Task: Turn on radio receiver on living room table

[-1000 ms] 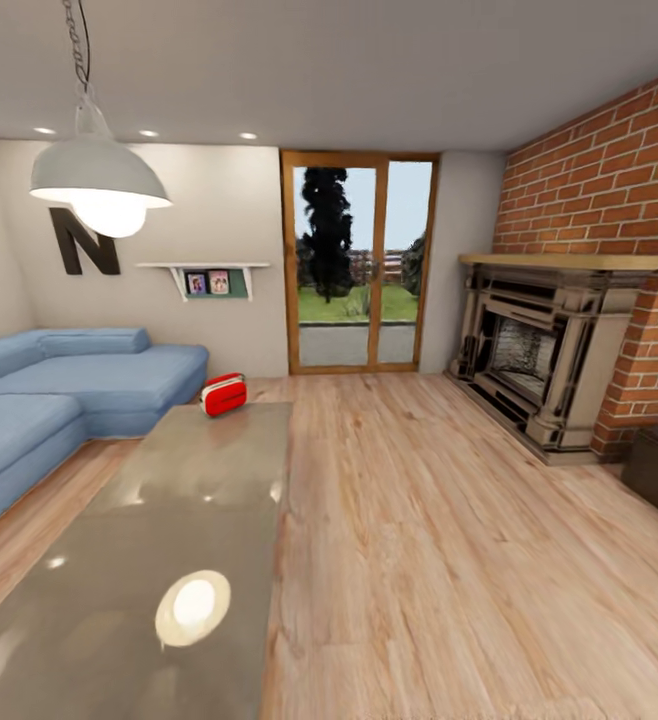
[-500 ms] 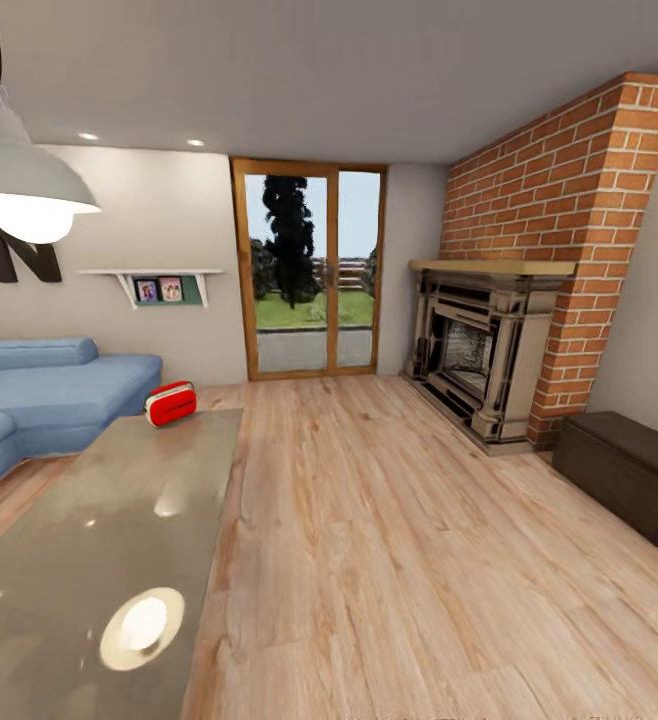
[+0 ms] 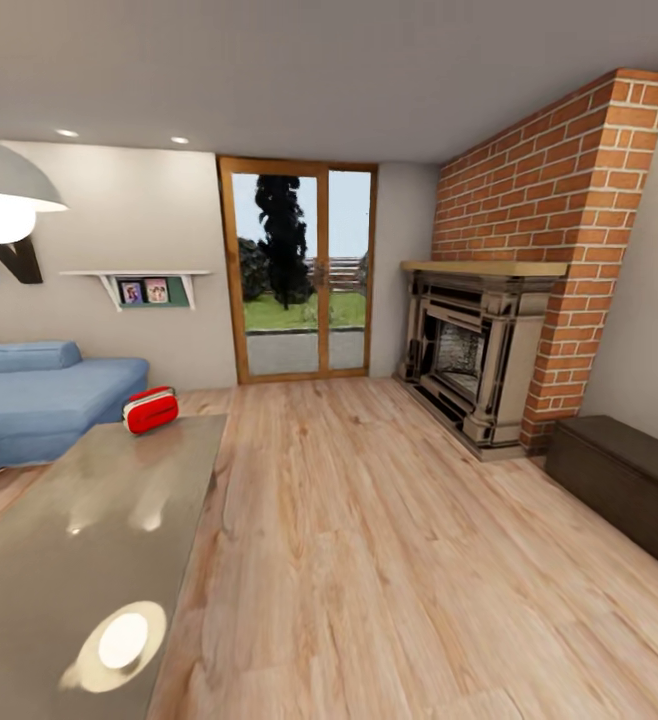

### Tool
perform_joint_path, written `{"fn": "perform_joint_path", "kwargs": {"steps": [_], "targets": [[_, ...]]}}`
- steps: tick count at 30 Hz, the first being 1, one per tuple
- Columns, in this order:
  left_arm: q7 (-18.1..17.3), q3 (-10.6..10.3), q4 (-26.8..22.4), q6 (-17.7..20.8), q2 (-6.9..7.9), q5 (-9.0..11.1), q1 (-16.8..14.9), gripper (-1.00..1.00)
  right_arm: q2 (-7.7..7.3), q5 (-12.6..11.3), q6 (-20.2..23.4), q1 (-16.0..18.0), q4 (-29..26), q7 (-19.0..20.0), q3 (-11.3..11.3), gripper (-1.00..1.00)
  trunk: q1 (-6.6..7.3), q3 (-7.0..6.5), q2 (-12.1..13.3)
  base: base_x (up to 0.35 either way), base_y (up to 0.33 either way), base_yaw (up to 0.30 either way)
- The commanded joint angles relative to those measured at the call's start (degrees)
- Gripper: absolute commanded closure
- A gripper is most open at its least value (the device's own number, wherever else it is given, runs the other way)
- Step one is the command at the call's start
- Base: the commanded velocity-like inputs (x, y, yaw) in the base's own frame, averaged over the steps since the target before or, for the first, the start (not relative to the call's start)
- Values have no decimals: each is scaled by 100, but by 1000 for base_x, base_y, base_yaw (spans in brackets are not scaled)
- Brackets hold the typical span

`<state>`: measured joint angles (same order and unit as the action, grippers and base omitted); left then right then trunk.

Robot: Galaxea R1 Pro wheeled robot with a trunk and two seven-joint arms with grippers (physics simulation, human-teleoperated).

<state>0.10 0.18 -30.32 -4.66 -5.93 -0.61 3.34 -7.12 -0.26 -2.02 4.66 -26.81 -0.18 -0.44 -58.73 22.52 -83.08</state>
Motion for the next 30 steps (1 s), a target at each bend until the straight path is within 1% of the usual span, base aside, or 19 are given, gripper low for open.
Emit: {"fn": "perform_joint_path", "kwargs": {"steps": [1,24,30], "targets": [[3,0,0,0,1,0,0,-100,0,0,0,0,0,0,0,-100,0,0,0,327,-6,0],[25,9,-2,0,-13,8,0,-100,0,0,0,0,6,0,14,-100,0,0,0,330,0,0],[29,9,-6,-1,-11,41,0,-100,0,0,0,0,8,0,25,-100,0,0,0,319,3,0]]}}
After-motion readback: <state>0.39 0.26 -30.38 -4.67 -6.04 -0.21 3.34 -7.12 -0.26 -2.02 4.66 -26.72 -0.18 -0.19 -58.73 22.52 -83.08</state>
